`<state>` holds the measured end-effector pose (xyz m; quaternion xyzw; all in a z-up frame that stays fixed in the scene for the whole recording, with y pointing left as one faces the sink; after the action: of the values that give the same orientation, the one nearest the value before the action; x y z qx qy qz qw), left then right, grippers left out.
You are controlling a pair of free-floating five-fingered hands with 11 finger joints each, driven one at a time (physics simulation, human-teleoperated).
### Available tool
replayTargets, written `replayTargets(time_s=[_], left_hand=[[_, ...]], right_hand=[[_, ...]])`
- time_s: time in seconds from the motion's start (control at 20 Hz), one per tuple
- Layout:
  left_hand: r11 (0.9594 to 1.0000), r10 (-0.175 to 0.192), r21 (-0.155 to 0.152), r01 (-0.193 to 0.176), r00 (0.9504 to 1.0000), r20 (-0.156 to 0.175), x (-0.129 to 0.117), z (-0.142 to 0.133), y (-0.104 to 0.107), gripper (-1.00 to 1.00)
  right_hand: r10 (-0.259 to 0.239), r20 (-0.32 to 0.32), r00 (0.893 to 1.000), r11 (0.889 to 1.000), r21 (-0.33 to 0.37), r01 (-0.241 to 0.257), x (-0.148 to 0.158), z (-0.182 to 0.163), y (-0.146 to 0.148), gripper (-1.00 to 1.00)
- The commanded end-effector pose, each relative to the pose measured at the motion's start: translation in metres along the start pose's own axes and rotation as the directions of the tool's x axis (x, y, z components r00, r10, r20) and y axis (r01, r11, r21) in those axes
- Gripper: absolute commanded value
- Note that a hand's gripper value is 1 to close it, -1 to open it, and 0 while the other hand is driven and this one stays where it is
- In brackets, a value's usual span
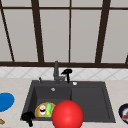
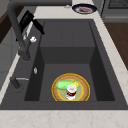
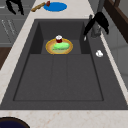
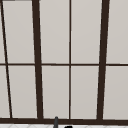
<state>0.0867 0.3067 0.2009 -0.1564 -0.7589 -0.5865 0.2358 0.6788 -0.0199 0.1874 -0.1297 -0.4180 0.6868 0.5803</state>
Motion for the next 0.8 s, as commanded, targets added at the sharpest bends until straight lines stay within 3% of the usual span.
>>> replayTargets(time_s=[0.0, 0.05, 0.1, 0.2, 0.4, 0.5, 0.6, 0.75], left_hand=[[1.0000, 0.000, 0.000, 0.000, 1.0000, 0.000, 0.000, 0.000, 0.000, 0.00], [1.0000, 0.000, 0.000, 0.000, 1.0000, 0.000, 0.000, 0.000, 0.000, 0.00], [1.0000, 0.000, 0.000, 0.000, 1.0000, 0.000, 0.000, 0.000, 0.000, 0.00], [1.0000, 0.000, 0.000, 0.000, 1.0000, 0.000, 0.000, 0.000, 0.000, 0.00], [1.0000, 0.000, 0.000, 0.000, 1.0000, 0.000, 0.000, 0.000, 0.000, 0.00], [1.0000, 0.000, 0.000, 0.000, 1.0000, 0.000, 0.000, 0.000, 0.000, 0.00], [1.0000, 0.000, 0.000, 0.000, 1.0000, 0.000, 0.000, 0.000, 0.000, 0.00], [1.0000, 0.000, 0.000, 0.000, 1.0000, 0.000, 0.000, 0.000, 0.000, 0.00]], right_hand=[[0.016, 0.046, 0.999, 0.999, 0.039, -0.018, -0.013, -0.015, 0.004, -1.00], [0.015, 0.048, 0.999, 0.999, 0.042, -0.017, -0.016, -0.019, 0.004, -1.00], [0.014, 0.047, 0.999, 0.999, 0.045, -0.017, -0.017, -0.024, 0.005, 1.00], [0.035, 0.049, 0.998, 0.999, 0.031, -0.036, -0.020, -0.031, 0.004, 1.00], [0.000, 0.063, 0.998, 1.000, -0.031, 0.002, -0.024, -0.040, -0.003, 1.00], [-0.009, 0.068, 0.998, 1.000, -0.024, 0.011, -0.025, -0.042, -0.005, 1.00], [-0.028, 0.056, 0.998, 0.999, -0.032, 0.029, -0.024, -0.041, -0.010, 1.00], [-0.001, 0.010, 1.000, 1.000, -0.022, 0.001, -0.015, -0.041, -0.023, 1.00]])
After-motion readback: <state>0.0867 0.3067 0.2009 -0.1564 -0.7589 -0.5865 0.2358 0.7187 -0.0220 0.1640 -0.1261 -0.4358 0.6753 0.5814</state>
